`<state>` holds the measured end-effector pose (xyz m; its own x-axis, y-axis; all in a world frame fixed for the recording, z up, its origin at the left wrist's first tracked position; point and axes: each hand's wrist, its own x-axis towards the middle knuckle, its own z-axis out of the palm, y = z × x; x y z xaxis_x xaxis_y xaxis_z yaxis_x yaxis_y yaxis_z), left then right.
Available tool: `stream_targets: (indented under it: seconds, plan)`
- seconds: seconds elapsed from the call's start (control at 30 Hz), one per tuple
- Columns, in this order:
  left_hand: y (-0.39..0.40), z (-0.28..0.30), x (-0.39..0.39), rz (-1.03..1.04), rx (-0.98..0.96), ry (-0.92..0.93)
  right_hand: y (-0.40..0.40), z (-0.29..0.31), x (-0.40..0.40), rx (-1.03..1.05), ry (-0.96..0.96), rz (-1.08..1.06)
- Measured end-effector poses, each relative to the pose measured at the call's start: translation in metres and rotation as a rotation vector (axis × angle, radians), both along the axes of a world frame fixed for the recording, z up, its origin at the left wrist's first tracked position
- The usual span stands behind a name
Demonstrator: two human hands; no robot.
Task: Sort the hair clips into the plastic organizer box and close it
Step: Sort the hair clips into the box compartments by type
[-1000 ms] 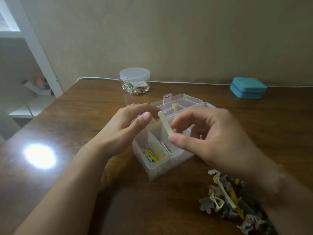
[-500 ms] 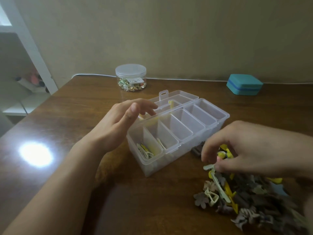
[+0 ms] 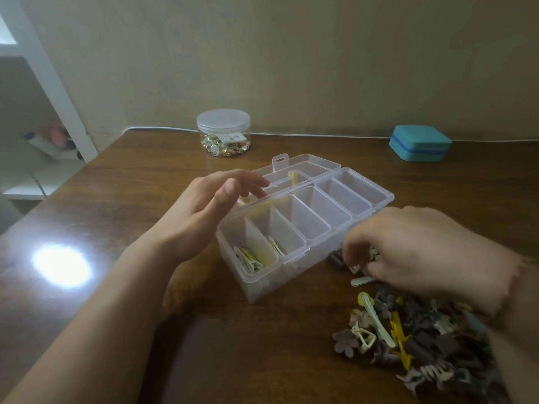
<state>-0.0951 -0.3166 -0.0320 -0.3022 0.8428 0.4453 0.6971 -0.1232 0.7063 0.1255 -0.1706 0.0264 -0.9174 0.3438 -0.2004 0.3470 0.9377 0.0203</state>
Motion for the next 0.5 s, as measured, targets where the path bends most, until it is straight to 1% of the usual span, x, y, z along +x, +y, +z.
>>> stream_targets:
  seconds: [0.03, 0.13, 0.27, 0.33, 0.4, 0.47, 0.5]
  plan:
    - [0.000, 0.000, 0.000, -0.003, 0.000, -0.004, 0.004, 0.002, 0.002, -0.062, 0.052, -0.006]
    - [-0.001, 0.000, 0.000, -0.008, 0.002, 0.000, 0.014, 0.011, 0.007, -0.371, 0.253, -0.014]
    - [-0.001, 0.000, 0.000, -0.007, 0.002, 0.002, 0.009, 0.012, 0.004, -0.763, 0.678, 0.017]
    - [-0.001, 0.000, 0.000, -0.001, -0.002, 0.010, 0.002, 0.005, -0.002, -0.920, 0.857, 0.024]
    - [-0.001, 0.000, 0.000, 0.002, -0.004, 0.011, -0.005, -0.004, -0.009, -0.954, 0.986, 0.026]
    - [-0.002, 0.001, 0.000, 0.004, -0.004, 0.011, -0.010, -0.011, -0.015, -0.895, 1.065, 0.025]
    - [-0.002, 0.001, 0.000, 0.006, -0.007, 0.011, -0.012, -0.012, -0.016, -0.828, 1.056, 0.034]
